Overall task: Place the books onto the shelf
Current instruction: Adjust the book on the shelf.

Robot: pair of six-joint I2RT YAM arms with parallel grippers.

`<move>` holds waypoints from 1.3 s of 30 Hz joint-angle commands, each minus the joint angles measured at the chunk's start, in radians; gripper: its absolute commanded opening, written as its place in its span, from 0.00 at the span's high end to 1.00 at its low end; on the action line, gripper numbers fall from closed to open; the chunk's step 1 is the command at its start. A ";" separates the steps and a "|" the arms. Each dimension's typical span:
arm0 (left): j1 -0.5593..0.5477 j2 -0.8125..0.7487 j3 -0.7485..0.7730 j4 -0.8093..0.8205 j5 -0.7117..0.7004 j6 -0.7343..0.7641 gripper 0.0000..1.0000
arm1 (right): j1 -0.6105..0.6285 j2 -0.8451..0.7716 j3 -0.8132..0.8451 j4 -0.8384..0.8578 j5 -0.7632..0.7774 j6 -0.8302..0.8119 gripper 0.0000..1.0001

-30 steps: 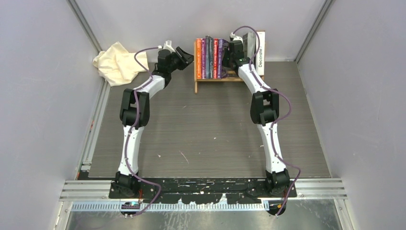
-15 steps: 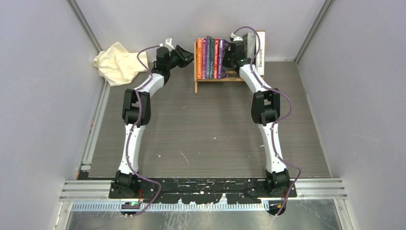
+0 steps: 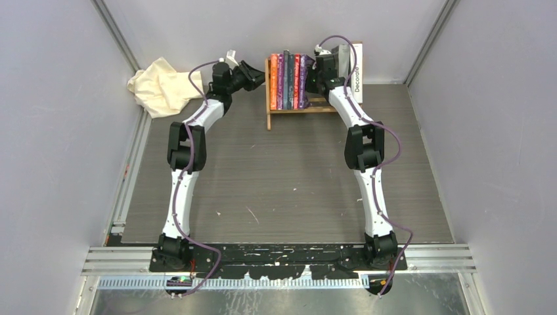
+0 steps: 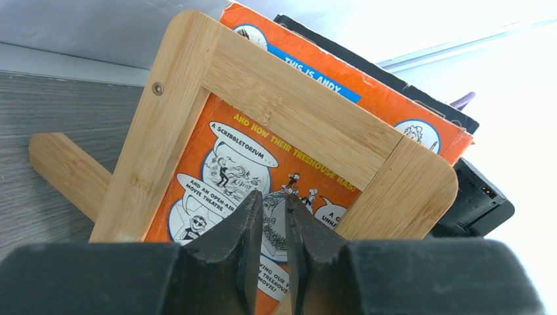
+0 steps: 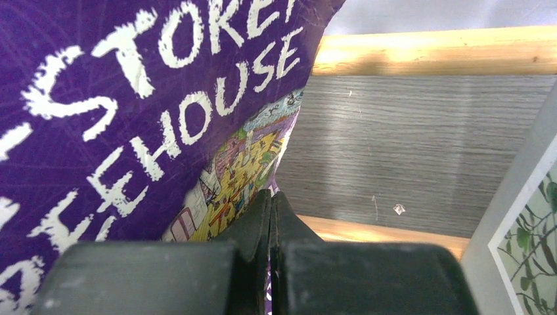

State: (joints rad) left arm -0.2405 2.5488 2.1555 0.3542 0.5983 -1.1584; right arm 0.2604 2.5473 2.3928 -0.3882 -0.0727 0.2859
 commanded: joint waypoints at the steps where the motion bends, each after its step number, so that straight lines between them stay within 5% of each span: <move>1: -0.111 -0.080 0.059 0.206 0.200 -0.095 0.79 | 0.156 -0.091 0.087 0.051 -0.365 0.070 0.99; 13: -0.096 -0.106 0.027 0.312 0.243 -0.185 0.87 | 0.177 -0.087 0.146 0.023 -0.366 0.062 0.99; 21: -0.073 -0.166 -0.122 0.371 0.208 -0.189 0.86 | 0.184 -0.102 0.115 -0.043 -0.167 0.011 0.95; 39: -0.027 -0.297 -0.365 0.228 0.101 -0.044 0.93 | 0.174 -0.158 0.038 -0.016 -0.004 0.002 0.92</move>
State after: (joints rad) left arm -0.2108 2.3760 1.8225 0.5808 0.5968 -1.2629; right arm 0.3237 2.4973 2.4008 -0.5289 0.0395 0.2333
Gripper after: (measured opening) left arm 0.085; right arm 0.081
